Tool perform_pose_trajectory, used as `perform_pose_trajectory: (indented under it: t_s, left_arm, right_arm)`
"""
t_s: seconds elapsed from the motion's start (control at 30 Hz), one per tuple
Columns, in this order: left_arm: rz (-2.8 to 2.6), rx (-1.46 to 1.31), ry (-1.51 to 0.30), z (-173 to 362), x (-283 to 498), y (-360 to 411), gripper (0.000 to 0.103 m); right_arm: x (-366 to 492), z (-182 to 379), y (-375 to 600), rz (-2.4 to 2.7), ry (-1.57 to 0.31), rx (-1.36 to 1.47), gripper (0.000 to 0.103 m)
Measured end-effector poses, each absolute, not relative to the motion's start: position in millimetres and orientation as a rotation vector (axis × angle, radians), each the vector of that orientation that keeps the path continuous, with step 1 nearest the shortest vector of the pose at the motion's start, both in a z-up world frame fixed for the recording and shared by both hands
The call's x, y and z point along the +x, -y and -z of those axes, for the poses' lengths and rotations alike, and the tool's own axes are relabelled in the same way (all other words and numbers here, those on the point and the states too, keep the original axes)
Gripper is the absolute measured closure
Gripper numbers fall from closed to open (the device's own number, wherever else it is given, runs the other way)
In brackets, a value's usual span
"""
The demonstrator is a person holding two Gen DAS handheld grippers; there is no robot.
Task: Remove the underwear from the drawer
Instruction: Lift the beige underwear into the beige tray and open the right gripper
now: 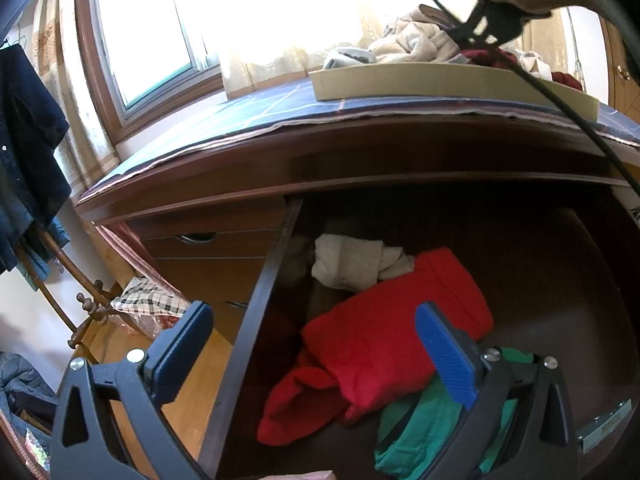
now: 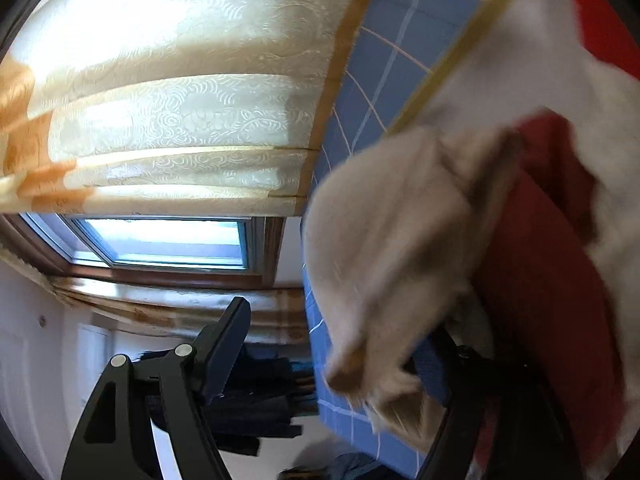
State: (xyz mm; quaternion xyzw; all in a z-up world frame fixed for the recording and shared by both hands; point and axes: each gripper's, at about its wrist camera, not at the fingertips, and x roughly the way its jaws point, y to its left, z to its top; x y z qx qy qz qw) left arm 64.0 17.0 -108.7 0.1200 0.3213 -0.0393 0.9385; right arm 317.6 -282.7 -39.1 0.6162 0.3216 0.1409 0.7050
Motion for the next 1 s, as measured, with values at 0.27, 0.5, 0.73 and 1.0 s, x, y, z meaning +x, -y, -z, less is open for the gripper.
perform_pose_trajectory:
  t_s: [0.27, 0.5, 0.73, 1.0]
  left_arm:
    - [0.074, 0.244, -0.658, 109.4, 64.9, -17.2, 0.000]
    - [0.070, 0.244, -0.659, 109.9, 65.3, -16.8, 0.000]
    - [0.071, 0.243, -0.656, 110.1, 64.5, -16.8, 0.000]
    - [0.068, 0.212, -0.654, 108.0, 64.6, -22.4, 0.000]
  right_arm:
    - [281.8, 19.5, 281.3, -0.199, -0.658, 1.185, 0.039]
    - [305.5, 33.5, 266.3, -0.128, -0.719, 1.025, 0.074]
    - [336.5, 35.4, 249.4, -0.104, -0.795, 0.863, 0.073]
    - [289.1, 11.3, 271.5, -0.245, -0.713, 0.908, 0.031]
